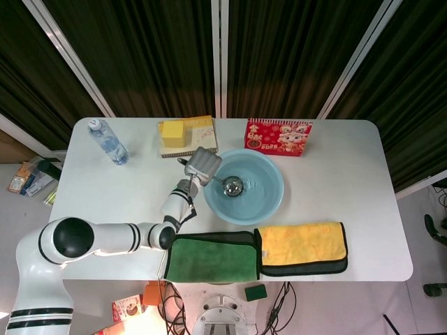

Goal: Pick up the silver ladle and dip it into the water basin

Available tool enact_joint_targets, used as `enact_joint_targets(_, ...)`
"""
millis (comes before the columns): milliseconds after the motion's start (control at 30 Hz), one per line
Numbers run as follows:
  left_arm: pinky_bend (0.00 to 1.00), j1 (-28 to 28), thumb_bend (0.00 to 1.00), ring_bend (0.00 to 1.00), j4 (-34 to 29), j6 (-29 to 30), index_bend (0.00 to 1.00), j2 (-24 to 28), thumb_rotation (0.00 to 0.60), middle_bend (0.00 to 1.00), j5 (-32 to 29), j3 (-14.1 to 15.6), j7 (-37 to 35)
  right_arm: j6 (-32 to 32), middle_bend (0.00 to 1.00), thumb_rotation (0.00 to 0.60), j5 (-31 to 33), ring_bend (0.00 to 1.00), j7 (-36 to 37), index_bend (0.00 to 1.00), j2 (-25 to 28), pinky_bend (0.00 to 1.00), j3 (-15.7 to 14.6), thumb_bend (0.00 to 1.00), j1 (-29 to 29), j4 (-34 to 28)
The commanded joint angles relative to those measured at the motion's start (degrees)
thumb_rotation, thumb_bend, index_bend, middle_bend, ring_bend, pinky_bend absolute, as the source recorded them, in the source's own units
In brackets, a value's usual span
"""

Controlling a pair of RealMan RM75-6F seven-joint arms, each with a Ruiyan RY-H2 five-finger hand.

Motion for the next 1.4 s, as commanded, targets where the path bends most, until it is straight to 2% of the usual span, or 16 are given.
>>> enact_joint_targets(33, 0.89, 0.2, 0.38, 0.85, -0.5, -1.0, 0.87, 0.6, 0.600, 0.83, -2.4, -1.3, 0.5, 0.1, 0.00, 0.600, -0.1, 0.00, 0.0, 0.00, 0.0, 0.00, 0.0, 0.29, 0.0, 0.0)
enact_joint_targets(200, 0.89, -1.4, 0.38, 0.85, -2.6, -4.4, 0.87, 3.5, 0.600, 0.83, -10.9, -2.9, 2.5, 0.2, 0.00, 0.600, -0.2, 0.00, -0.4, 0.00, 0.2, 0.00, 0.1, 0.29, 0.0, -0.2)
enact_joint_targets(433, 0.89, -5.5, 0.39, 0.85, -4.9, -6.4, 0.87, 7.0, 0.600, 0.83, -21.4, -2.5, 7.2, 0.1, 0.00, 0.600, -0.2, 0.00, -0.6, 0.00, 0.1, 0.00, 0.1, 0.29, 0.1, -0.4)
enact_joint_targets(833, 0.89, -9.7, 0.41, 0.85, -6.7, -7.9, 0.88, 9.8, 0.600, 0.84, -30.2, -1.4, 10.7, -0.1, 0.00, 0.600, 0.1, 0.00, -0.9, 0.00, 0.6, 0.00, 0.3, 0.30, 0.2, -1.3)
enact_joint_targets(1100, 0.89, -11.8, 0.41, 0.85, -7.4, -11.6, 0.88, 12.4, 0.600, 0.84, -37.3, -1.2, 11.2, -0.6, 0.00, 0.600, 0.3, 0.00, -0.7, 0.00, 0.3, 0.00, 0.4, 0.30, 0.4, -1.1)
enact_joint_targets(1400, 0.89, -14.0, 0.41, 0.85, -8.4, -14.9, 0.88, 15.5, 0.600, 0.84, -40.6, -0.6, 10.3, -0.6, 0.00, 0.600, 0.1, 0.00, -1.8, 0.00, 0.4, 0.00, 0.6, 0.30, 0.7, -2.1)
